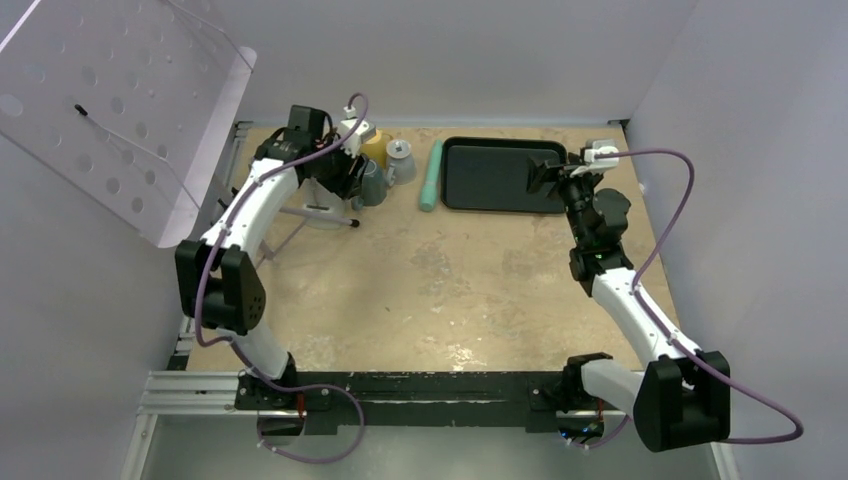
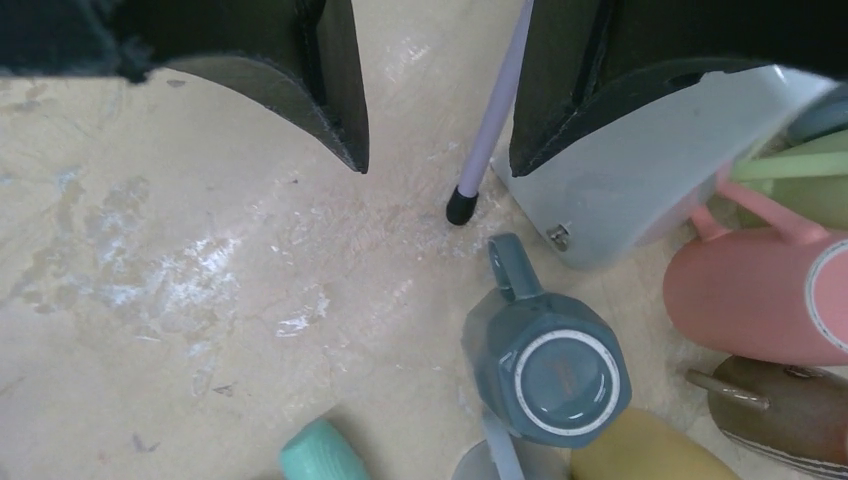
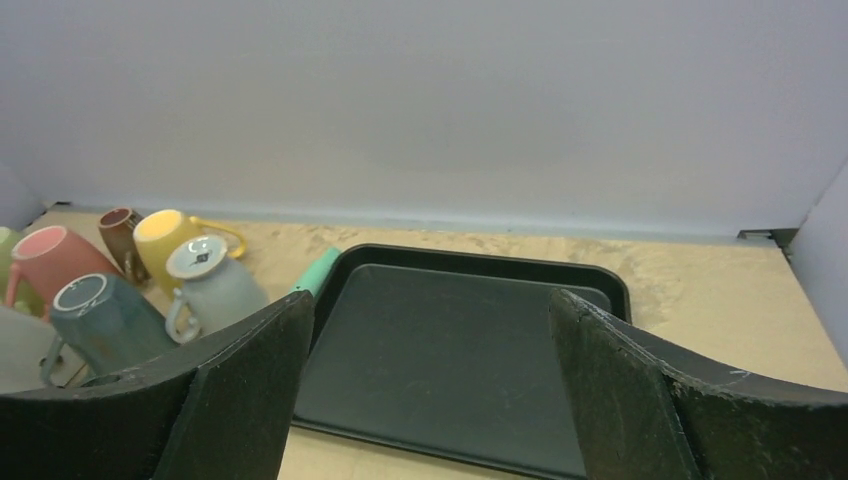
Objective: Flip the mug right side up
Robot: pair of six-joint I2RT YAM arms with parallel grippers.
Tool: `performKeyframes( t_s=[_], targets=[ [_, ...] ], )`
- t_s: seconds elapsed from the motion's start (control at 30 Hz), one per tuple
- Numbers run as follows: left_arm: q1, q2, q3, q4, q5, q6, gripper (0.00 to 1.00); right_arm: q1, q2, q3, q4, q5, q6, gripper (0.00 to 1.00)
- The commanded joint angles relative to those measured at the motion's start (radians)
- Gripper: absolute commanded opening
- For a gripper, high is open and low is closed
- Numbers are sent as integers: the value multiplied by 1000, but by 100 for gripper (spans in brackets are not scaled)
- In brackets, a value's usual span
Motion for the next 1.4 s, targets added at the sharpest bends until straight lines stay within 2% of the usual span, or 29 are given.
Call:
performKeyframes(
  t_s=[0.0,0.13,0.27,0.83,1.03,1.13,1.2,1.37],
  targets=[
    [-11,102,120,-2,-128,-11,55,41,-28,41,-22,16,1,90],
    [-10,176,128,-1,-162,-22,49,63,-25,46,-42,50,-4,90],
    [-10,193,93,47,-163,-52,49,74,-9,71,-101,108,5,90],
    [-16,396,168,108,-212,-80,50,86,8,76,-103,114,18,90],
    [-16,429,181,119,-175,-95,39,86,3,79,-108,120,19,91],
    [-16,433,181,128,-181,-94,19,87,-1,79,-115,128,15,91],
    [-16,433,183,131,-181,-94,0,86,-2,83,-124,129,15,91],
    [-13,370,185,101,-136,-156,0,115,10,132,-202,126,35,91]
  ],
)
